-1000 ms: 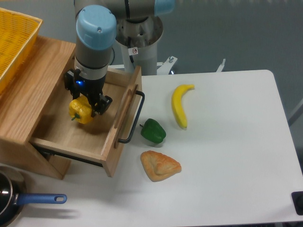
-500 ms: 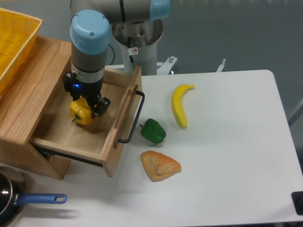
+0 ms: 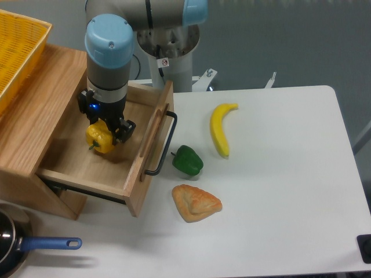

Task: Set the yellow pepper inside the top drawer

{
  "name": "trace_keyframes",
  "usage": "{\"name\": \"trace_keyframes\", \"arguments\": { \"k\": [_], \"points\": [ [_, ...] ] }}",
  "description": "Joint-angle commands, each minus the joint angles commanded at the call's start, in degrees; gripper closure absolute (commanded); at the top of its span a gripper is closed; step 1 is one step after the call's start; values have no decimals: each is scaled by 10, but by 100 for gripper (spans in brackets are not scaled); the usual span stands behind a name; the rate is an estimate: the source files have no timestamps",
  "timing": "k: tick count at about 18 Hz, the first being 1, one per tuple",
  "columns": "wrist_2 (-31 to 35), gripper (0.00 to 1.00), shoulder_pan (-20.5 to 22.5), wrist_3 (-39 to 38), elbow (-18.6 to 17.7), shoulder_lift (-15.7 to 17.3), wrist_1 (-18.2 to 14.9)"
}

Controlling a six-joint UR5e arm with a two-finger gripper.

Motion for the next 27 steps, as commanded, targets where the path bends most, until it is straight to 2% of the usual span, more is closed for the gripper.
{"name": "trace_keyframes", "arguments": {
  "k": [9, 15, 19, 27],
  "points": [
    [0, 8, -1, 0, 0, 2, 11],
    [-2, 6, 6, 4, 13, 10, 16],
    [-6, 6, 19, 4, 14, 27, 22],
    [-90, 3, 92, 0, 24, 47, 34]
  ]
}}
